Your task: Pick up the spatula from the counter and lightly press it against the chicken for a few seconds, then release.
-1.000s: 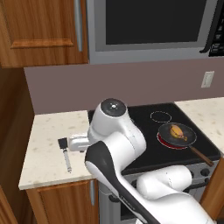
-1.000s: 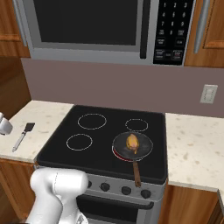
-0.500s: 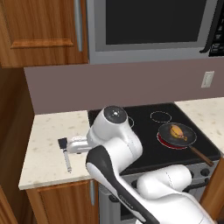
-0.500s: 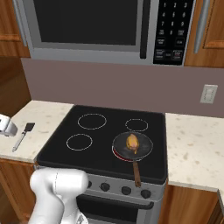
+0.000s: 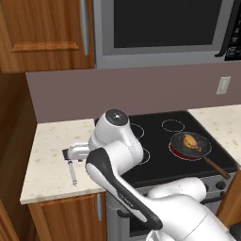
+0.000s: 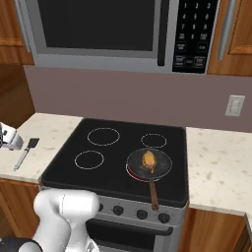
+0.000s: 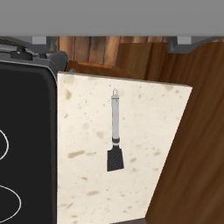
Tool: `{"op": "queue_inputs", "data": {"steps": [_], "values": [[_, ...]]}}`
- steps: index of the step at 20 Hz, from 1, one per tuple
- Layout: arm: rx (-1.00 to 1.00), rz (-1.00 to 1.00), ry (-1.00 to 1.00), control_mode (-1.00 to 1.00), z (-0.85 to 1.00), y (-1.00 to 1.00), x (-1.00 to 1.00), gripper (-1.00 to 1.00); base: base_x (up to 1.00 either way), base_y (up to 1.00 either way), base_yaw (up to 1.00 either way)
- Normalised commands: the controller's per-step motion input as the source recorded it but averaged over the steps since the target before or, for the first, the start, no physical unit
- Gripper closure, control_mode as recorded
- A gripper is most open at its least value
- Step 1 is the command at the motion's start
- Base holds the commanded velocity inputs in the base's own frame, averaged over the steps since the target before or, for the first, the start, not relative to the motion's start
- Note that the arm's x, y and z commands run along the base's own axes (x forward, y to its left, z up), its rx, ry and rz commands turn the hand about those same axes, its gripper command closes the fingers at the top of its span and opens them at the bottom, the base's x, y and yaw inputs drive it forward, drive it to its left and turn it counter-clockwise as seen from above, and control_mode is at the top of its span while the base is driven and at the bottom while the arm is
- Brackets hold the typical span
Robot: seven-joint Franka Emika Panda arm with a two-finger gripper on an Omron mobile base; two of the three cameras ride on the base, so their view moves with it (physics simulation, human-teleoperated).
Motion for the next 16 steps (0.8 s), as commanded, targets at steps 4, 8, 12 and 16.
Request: {"op": "queue_inputs", "data": {"steps": [4, 8, 12, 16], "values": [[-0.02, -0.02, 0.01, -1.00, -0.21, 0.12, 0.16, -1.00, 0.00, 0.00, 0.00], [-0.05, -0.02, 0.00, -1.00, -0.33, 0.08, 0.16, -1.00, 0.00, 0.00, 0.00], [-0.03, -0.01, 0.00, -1.00, -0.24, 0.09, 0.24, -1.00, 0.00, 0.00, 0.00], [0.00, 0.00, 0.00, -1.00, -0.13, 0.13, 0.32, -1.00, 0.00, 0.00, 0.00]]}}
